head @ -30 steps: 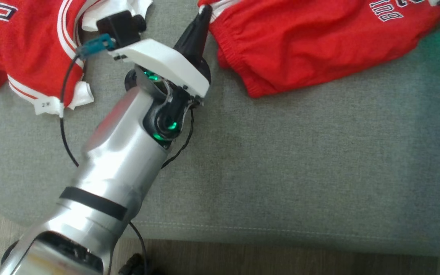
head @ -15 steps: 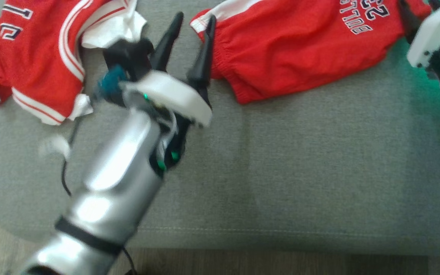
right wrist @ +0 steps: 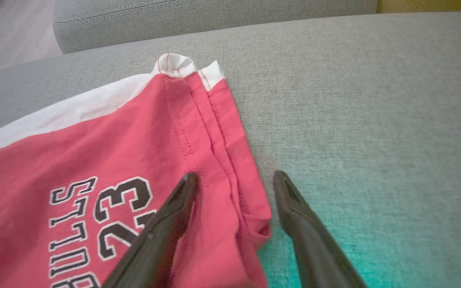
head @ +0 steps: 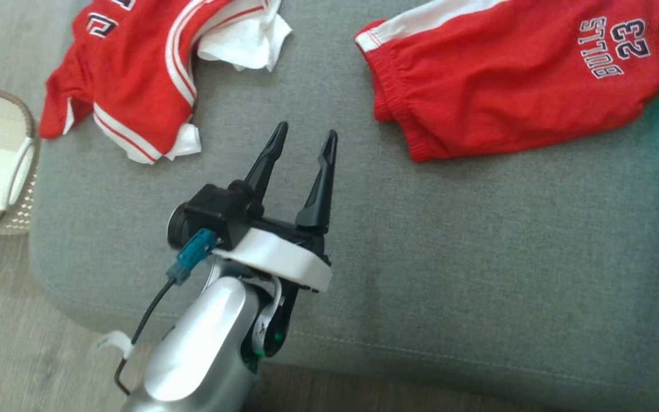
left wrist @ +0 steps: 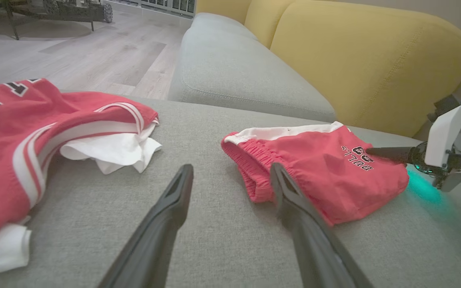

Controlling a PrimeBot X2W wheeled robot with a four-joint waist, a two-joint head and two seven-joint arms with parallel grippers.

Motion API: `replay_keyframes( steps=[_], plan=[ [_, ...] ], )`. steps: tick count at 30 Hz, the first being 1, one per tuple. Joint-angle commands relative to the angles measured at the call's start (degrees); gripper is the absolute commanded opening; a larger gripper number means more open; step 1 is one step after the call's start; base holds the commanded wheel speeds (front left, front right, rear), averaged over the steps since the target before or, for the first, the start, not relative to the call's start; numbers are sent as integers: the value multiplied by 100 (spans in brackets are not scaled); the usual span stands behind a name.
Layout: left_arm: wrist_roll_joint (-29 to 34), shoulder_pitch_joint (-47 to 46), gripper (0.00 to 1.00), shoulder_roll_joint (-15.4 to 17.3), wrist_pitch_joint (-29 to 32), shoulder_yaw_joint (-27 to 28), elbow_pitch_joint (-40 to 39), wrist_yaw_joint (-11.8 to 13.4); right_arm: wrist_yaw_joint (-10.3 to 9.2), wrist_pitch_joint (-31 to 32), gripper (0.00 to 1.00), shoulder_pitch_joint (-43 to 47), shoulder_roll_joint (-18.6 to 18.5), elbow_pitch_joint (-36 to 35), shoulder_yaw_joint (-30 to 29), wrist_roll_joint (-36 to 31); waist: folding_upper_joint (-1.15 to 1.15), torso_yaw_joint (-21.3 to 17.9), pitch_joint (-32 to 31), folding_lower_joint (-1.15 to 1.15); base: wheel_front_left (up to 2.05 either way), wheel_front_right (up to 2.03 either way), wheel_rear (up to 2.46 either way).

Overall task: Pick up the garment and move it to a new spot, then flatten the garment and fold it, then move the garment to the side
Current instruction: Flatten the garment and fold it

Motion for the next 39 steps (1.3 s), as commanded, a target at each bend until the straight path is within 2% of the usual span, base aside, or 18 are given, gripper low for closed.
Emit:
replay_keyframes(
  steps=[1,5,12,19,26,32,39],
  plan=[
    [77,53,100,34,-68,242,-210,8,-2,59,0,117,33,-72,-1,-15,0,8,-79,0,0,0,0],
    [144,209,100,54,-68,394,-219,15,-2,122,0,244,128,-58,-70,-28,0,-91,-213,0,0,0,0],
    [225,588,100,240,-68,760,-268,51,-2,-83,0,451,228,-51,-15,-185,0,-657,-643,0,0,0,0],
    [172,958,100,376,-69,1014,-390,76,-2,-299,0,454,-98,-49,342,-786,0,-1227,-1058,0,0,0,0],
    [145,1081,100,438,-22,951,-475,27,-2,-526,0,377,-284,-48,284,-1191,0,-1376,-1237,0,0,0,0],
    [107,1205,100,491,37,922,-515,45,-2,-818,0,310,24,-48,283,-1526,0,-1343,-1375,0,0,0,0],
    [61,1292,100,507,132,835,-529,32,-2,-951,0,173,696,-108,571,-1848,0,-1227,-1551,0,0,0,0]
  ],
)
